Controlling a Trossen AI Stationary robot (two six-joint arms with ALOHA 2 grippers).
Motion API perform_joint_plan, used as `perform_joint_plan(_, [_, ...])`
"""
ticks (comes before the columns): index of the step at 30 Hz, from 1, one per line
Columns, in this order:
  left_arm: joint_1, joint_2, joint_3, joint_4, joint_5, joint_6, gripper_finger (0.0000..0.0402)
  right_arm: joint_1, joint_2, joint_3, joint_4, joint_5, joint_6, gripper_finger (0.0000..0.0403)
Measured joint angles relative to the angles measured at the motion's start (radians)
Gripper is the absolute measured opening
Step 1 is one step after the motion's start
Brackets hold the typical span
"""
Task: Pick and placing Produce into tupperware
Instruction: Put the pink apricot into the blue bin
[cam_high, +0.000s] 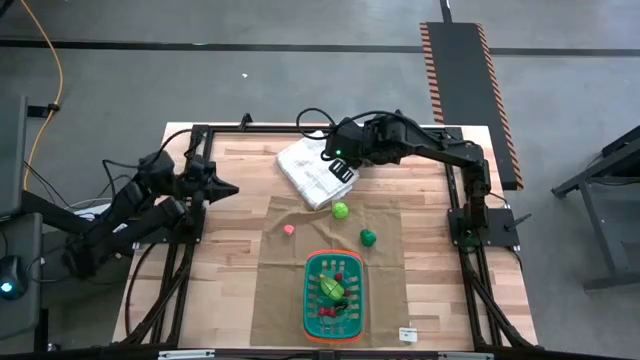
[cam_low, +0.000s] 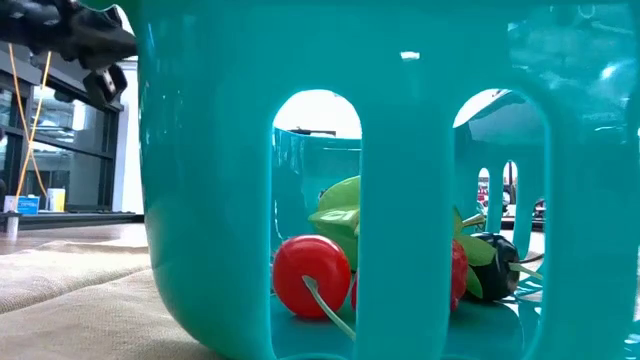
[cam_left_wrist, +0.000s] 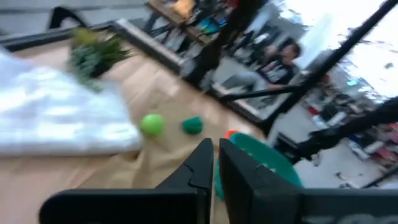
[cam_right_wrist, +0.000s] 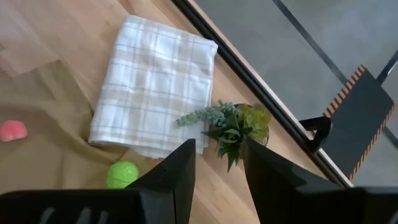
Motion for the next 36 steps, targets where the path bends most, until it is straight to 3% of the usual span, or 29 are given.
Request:
perform_joint_plan(4, [-0.076,-0.035,-0.039,0.02,-0.047,0.017,0.0069,0.001,0.0,0.0,0.0,-0.005,0.004,0.0126])
perform_joint_plan(12, [-0.246,-0.014,-0.068,0.028,-0.174,0.012,0.0222,0.007,0.0,0.0,0.0,-0.02,0.03,0.0126])
perform_joint_plan(16, [-0.324,0.004,-0.066,0.033,-0.253,-0.024,0.0265,0.018,0.0,0.0,0.0,-0.022,0.031,0.0126])
perform_joint_plan(19, [-0.38,0.025,-0.066,0.034,-0.316,-0.055,0.0269,0.027,0.0,0.0,0.0,-0.023,0.034,0.0126])
perform_joint_plan(26, [-0.527,0.129,-0.066,0.089,-0.354,-0.095,0.0247,0.036,0.0,0.0,0.0,-0.028,0.034,0.0126])
perform_joint_plan(36, [-0.719,0.337,-0.042,0.1,-0.588,0.002,0.0239,0.036,0.0,0.0,0.0,-0.064,0.031,0.0126])
